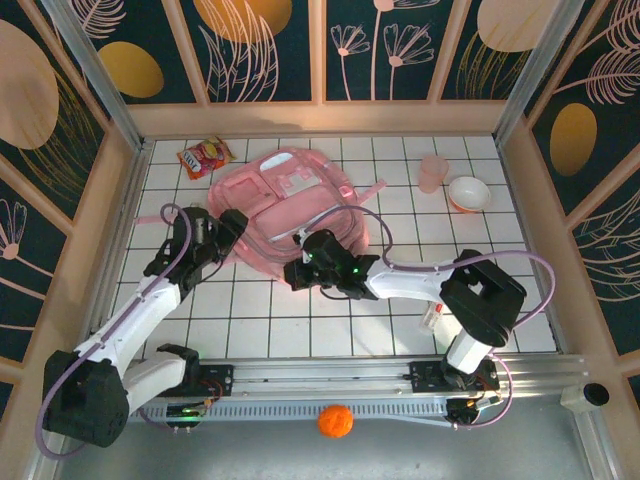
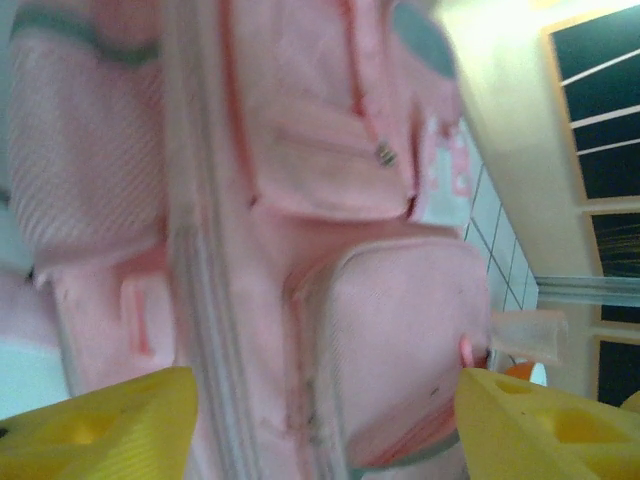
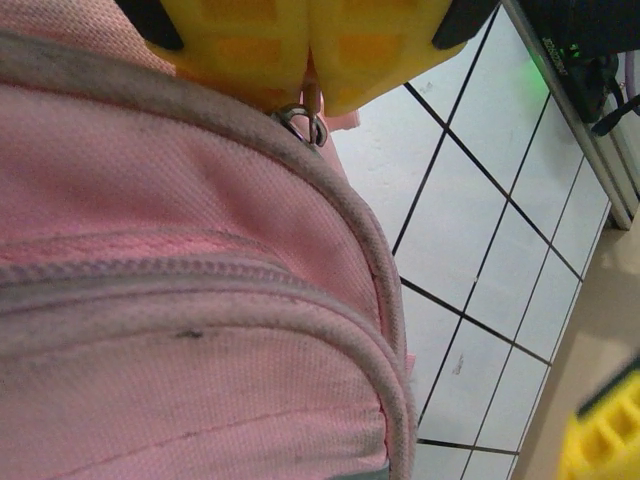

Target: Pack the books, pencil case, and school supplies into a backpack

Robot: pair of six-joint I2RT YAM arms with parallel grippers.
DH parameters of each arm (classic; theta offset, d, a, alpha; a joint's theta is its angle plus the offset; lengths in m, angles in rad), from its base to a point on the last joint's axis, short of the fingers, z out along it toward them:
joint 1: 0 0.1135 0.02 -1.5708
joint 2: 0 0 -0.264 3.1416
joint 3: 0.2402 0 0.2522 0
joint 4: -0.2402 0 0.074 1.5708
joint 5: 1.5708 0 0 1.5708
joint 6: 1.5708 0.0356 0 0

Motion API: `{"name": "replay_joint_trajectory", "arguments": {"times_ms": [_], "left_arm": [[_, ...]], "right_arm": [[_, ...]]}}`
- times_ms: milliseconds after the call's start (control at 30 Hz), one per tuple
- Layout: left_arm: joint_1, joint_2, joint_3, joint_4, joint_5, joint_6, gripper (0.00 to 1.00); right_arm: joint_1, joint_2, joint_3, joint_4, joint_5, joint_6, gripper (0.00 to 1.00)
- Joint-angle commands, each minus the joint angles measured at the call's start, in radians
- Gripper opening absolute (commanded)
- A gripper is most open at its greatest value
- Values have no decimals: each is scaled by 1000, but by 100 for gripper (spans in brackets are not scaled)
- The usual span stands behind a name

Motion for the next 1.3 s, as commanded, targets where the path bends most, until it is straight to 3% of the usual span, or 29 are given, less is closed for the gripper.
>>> {"name": "replay_joint_trajectory", "arguments": {"times_ms": [0,233,467,700,767,833,900,1267], "left_arm": [[-38,19,-24,-84,65,-165,64],[-159,74,-49,-89,68,-285,52],[-177,122,-68,-17,90,-312,41],[-177,180,-31,34,95,-312,41],[-177,189,-25,34,86,-309,32],[-177,189,-19,19,68,-303,10],[-173,183,-16,-8,43,-298,0],[-24,124,10,-142,-43,-78,0]], "right_arm": [[2,15,52,57,-13,13,0],[4,14,70,35,0,2,0],[8,17,75,31,-1,-7,0],[14,19,80,21,-6,-18,0],[14,17,82,8,0,-23,0],[13,7,79,-19,18,-29,0],[8,-14,60,-37,29,-34,0],[-123,-181,-75,-139,27,-81,0]]}}
